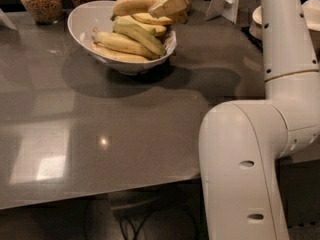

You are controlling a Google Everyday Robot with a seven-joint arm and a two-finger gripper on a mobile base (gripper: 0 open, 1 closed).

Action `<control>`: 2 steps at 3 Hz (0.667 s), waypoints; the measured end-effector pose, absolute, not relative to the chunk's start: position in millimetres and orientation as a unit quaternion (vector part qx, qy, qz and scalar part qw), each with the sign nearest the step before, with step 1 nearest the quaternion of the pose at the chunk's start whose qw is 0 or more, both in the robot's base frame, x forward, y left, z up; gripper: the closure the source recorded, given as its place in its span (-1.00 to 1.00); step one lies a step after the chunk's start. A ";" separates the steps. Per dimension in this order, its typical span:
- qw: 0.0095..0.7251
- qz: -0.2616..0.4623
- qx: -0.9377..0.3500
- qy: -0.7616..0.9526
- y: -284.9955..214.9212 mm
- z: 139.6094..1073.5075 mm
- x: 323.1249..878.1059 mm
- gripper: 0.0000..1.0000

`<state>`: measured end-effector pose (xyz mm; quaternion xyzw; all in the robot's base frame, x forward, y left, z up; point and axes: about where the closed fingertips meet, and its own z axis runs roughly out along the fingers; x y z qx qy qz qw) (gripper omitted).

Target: Pick banana from white bowl

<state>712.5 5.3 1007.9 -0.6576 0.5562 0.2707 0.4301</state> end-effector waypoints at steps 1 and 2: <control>0.447 0.261 -0.664 0.540 -34.0 1013.9 698.3 1.00; 0.454 0.239 -0.678 0.527 -66.8 1010.6 680.3 1.00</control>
Offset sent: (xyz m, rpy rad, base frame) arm -0.1399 -0.0921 -0.0552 -0.0539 -0.1699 0.0473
